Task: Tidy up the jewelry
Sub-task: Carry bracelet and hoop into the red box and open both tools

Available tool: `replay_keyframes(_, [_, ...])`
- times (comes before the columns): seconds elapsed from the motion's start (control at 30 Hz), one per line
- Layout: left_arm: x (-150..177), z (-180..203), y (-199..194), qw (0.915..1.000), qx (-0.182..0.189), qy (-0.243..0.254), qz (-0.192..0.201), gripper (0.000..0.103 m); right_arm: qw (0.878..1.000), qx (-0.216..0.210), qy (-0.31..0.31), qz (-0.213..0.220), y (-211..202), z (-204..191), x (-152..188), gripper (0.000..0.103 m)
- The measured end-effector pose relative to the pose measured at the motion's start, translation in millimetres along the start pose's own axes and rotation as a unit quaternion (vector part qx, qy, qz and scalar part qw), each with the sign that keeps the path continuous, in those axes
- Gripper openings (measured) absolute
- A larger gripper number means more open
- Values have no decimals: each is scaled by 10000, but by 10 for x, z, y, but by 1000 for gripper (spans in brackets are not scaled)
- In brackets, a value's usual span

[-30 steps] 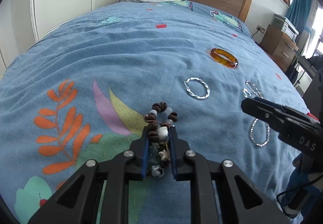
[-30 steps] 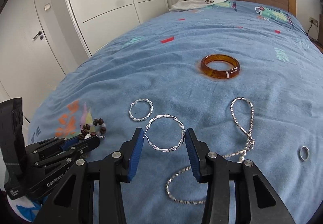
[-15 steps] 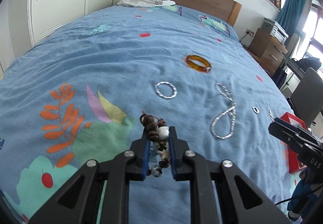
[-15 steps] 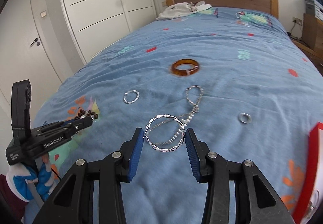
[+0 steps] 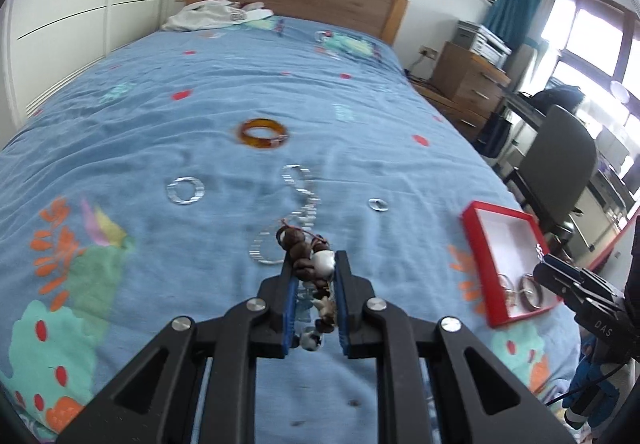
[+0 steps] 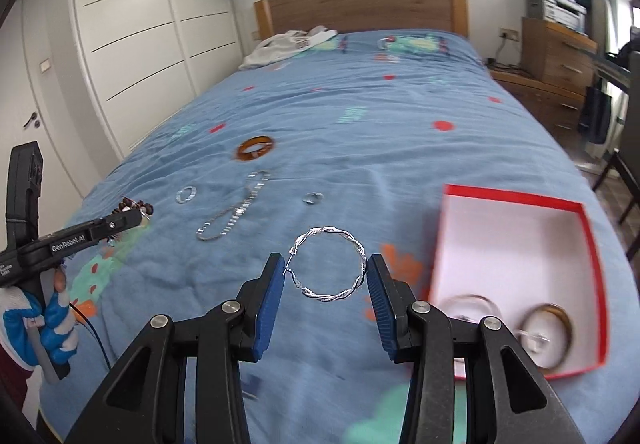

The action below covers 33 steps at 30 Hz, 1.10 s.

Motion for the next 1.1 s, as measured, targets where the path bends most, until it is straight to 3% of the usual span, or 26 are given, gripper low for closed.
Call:
replay_keyframes(0.33, [-29, 1379, 422, 9927, 757, 862, -379, 15, 9955, 688, 647, -114, -419, 1244, 420, 42])
replay_keyframes(0.67, [32, 2527, 1131, 9760, 1103, 1656, -882, 15, 9928, 671, 827, -553, -59, 1791, 592, 42])
replay_keyframes(0.83, [6, 2844, 1493, 9713, 1043, 1861, -1048, 16, 9922, 681, 804, -665, 148, 1951, 549, 42])
replay_keyframes(1.1, [31, 2882, 1966, 9698, 804, 1862, -1356, 16, 9924, 665, 643, -818, 433, 2097, 374, 42])
Point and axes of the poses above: each gripper's, at about its wrist camera, not at the fingertips, and y roughly the way its jaws point, z to its right, x to its underside, the point moved 4 cm from there along y, roughly the way its jaws point, and after that the axes turned 9 degrees about -z, right-handed, at the moved point
